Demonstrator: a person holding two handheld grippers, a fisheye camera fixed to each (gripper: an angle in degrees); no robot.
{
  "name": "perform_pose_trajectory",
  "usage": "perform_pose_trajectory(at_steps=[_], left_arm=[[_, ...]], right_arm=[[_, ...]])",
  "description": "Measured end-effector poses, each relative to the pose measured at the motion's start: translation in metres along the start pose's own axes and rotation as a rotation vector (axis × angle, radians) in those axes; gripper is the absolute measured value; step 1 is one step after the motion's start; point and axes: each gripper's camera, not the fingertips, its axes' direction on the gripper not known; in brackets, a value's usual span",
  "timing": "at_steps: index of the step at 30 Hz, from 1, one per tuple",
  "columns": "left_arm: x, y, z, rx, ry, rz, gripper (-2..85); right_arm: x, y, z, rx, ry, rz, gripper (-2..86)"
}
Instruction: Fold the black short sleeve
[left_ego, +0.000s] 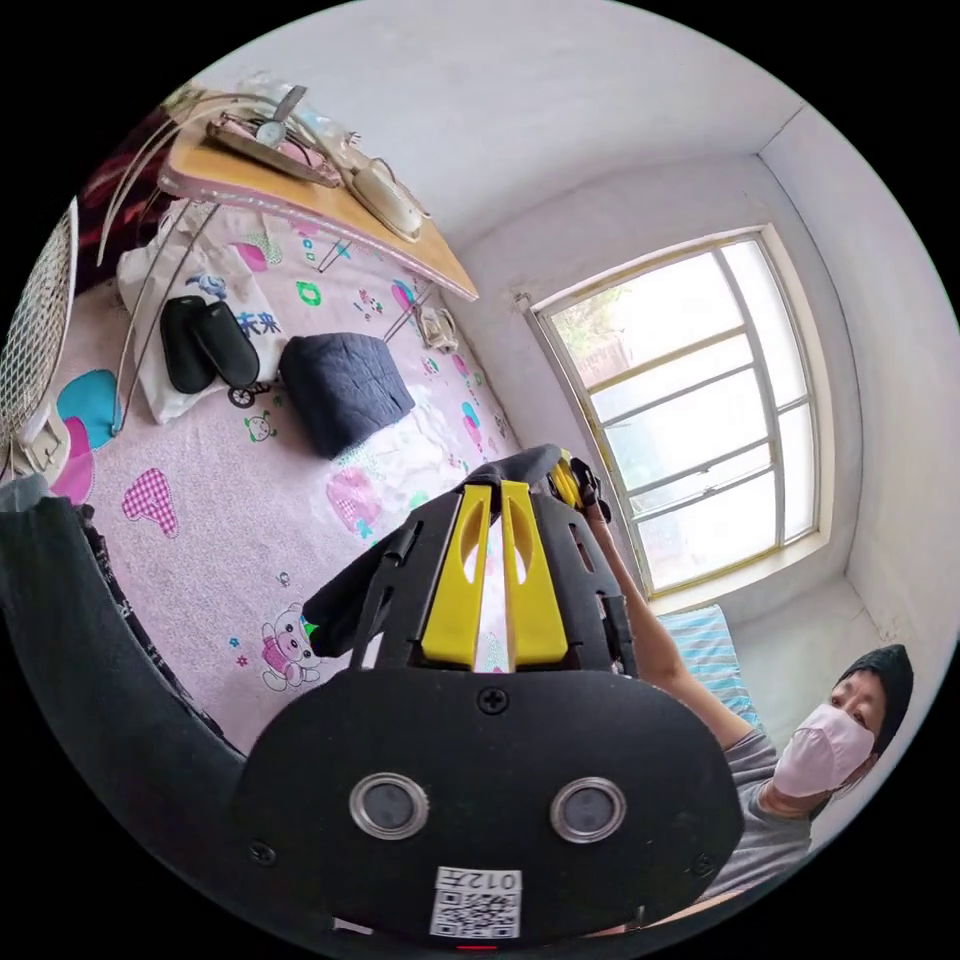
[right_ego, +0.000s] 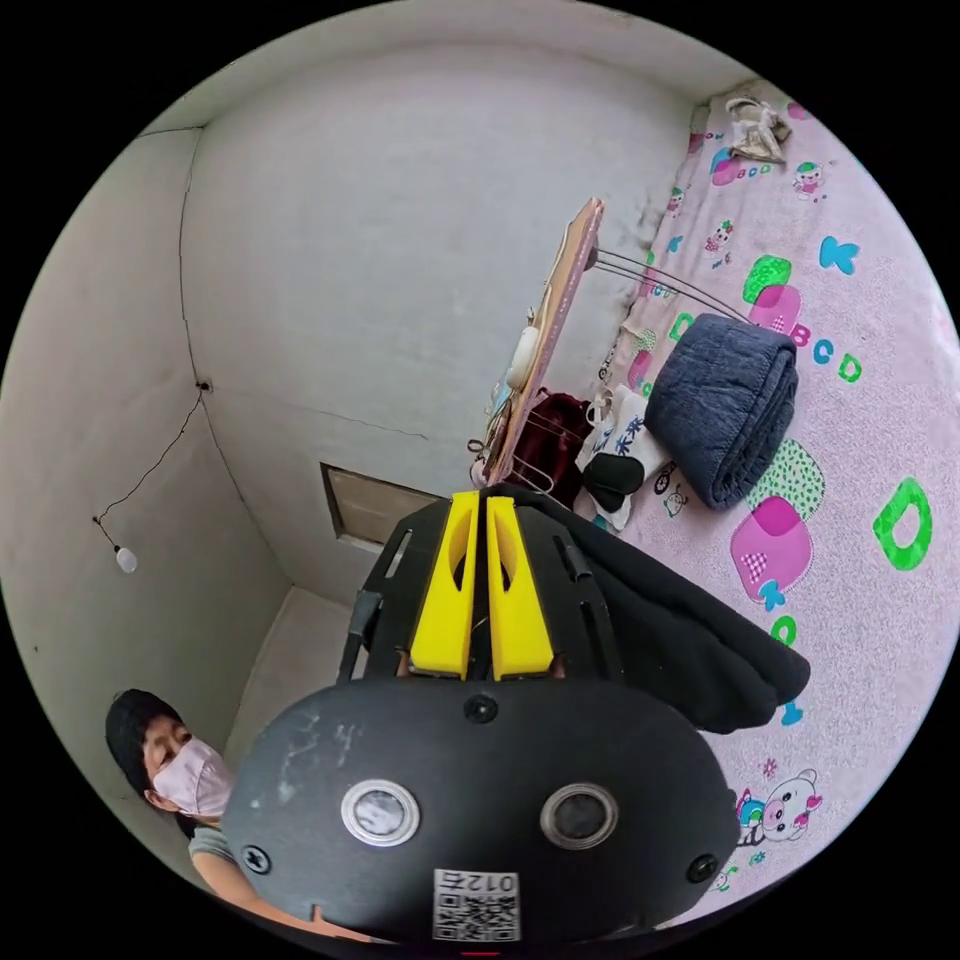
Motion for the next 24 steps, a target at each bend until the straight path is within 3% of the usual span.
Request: perform_pose_trajectory(at_steps=[8, 13, 20, 24], left_arm=[[-0.002, -0.055, -0.020, 0.148, -0.213, 0.082, 0.5], [-0.040, -0.028, 0.046, 0.134, -0.423, -0.002, 0.6], [-0.178, 0.027, 0.201, -0.245, -0.713, -0.168, 0.5], [-0.215, 0.041, 0.244, -0.387, -0.720, -0.136, 0.4]], right_arm=[[-0.063, -0.104, 0.077, -0.148, -0.100, -0.149, -0.5], [-0.016, -0.106, 0.072, -0.243, -0.106, -0.106, -0.5], [0.094, -0.040, 0.048, -0.305, 0.046, 0.128, -0.4], [0.099, -0.020, 0.020, -0.247, 0.050, 0.187, -0.4]])
